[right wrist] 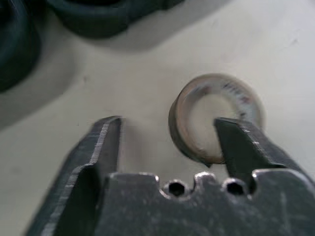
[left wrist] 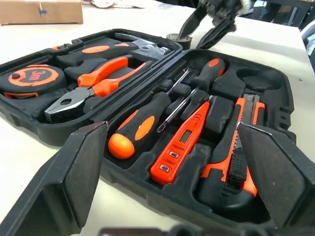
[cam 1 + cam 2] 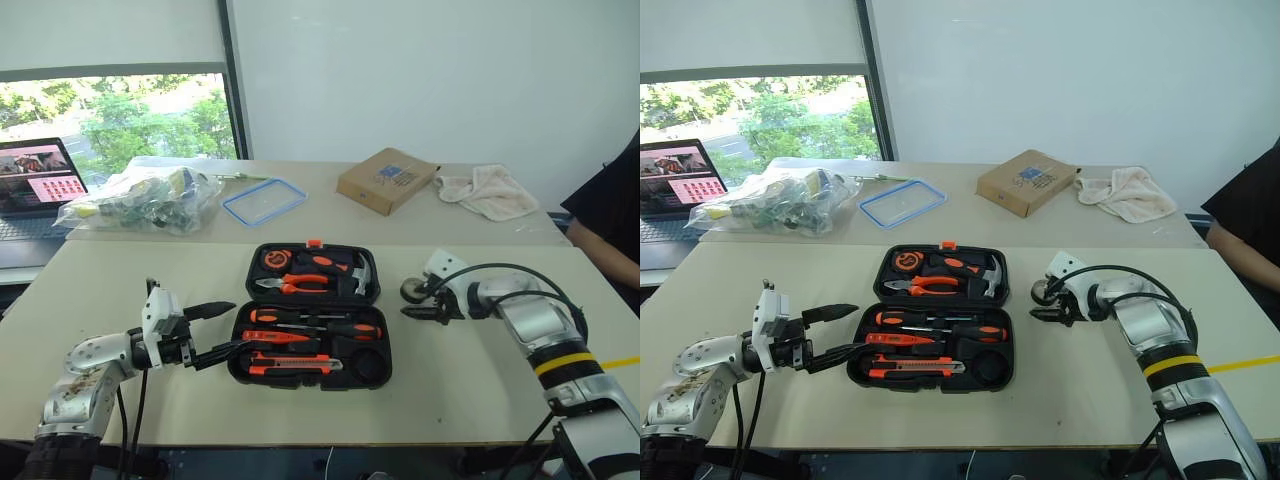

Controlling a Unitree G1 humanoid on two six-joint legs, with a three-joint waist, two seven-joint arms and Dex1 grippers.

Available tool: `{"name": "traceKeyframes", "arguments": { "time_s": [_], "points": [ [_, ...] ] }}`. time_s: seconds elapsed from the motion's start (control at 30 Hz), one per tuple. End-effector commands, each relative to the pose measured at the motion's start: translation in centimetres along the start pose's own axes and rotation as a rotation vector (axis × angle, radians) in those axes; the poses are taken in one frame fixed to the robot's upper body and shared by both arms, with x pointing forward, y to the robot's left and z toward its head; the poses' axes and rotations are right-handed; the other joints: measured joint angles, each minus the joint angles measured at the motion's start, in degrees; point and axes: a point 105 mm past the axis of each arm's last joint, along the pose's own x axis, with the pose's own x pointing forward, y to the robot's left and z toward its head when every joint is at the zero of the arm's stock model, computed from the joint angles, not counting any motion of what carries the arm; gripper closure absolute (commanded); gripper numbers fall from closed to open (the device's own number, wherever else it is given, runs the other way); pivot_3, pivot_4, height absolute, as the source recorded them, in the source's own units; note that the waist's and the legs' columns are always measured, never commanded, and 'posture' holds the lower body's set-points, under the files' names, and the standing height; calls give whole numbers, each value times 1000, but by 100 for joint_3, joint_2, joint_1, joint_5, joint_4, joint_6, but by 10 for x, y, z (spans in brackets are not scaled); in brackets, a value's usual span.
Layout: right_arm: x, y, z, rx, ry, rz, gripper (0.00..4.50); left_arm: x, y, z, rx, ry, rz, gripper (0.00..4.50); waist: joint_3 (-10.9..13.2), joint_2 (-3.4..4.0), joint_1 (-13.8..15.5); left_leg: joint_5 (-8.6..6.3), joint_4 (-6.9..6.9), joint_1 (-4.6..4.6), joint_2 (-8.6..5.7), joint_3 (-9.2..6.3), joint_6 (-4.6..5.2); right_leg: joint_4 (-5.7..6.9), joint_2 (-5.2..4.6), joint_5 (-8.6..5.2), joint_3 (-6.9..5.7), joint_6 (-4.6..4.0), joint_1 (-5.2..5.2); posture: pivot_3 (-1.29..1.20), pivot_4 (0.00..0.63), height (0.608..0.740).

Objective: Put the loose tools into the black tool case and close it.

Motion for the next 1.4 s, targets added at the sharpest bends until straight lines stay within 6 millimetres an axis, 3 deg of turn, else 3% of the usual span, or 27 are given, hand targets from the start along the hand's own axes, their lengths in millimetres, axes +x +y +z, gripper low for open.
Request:
{"name": "traceKeyframes", "arguments": {
  "time_s": [0.03,0.2,0.27,0.33,0.43,0.53,0.8,1.03,1.17,1.27,1.4],
  "points": [
    [-3,-6,6,-43,-2,1,2677,1,-3,8,34,-11,-17,0,0,0,-15,0,2,-1,2,1,0,0,-7,0,-22,0,1,0,150,740],
    [-14,-3,30,-137,-143,48,4470,7,-8,15,63,-24,-72,0,3,5,-31,12,4,-4,10,25,-21,-1,-7,-2,-44,0,7,0,150,740],
    [-24,5,45,-197,-220,102,4470,10,-11,19,71,-28,-97,0,6,9,-34,16,7,-1,23,28,-30,1,-3,-1,-45,-1,12,0,150,740],
    [-44,48,71,-238,-333,356,4470,12,-16,20,78,-20,-132,0,15,24,-20,21,10,0,31,30,-38,4,0,2,-45,-6,12,0,150,740],
    [-56,96,84,-223,-325,583,4470,13,-18,17,79,-6,-151,0,22,37,-18,25,13,3,41,26,-44,8,13,6,-47,-14,13,0,150,740],
    [-49,120,73,-194,-185,630,4470,11,-19,11,72,5,-154,0,22,36,-32,26,14,12,45,11,-48,10,22,14,-47,-29,15,0,150,740],
    [-26,142,51,-160,-33,613,4470,0,-23,-4,57,38,-165,0,23,34,10,26,26,29,41,-2,-46,10,3,19,-37,-37,22,0,150,740],
    [-9,132,32,-222,85,545,4470,-13,-14,-13,68,60,-152,0,23,33,35,25,25,28,35,-5,-44,9,7,20,-40,-40,23,0,150,740],
    [-5,130,35,-218,104,555,3207,-17,-12,-18,69,71,-144,0,20,28,25,24,25,43,36,-6,-42,4,8,20,-41,-39,46,0,150,740],
    [-7,133,47,-207,57,584,2194,-18,-9,-18,63,65,-124,0,20,28,25,23,25,66,43,-15,-40,-1,8,20,-45,-40,73,0,150,740],
    [-43,141,68,-143,-87,757,774,-22,-1,-10,47,43,-59,0,21,28,37,22,24,62,45,-28,-39,3,7,20,-47,-40,70,0,150,740]
  ]
}}
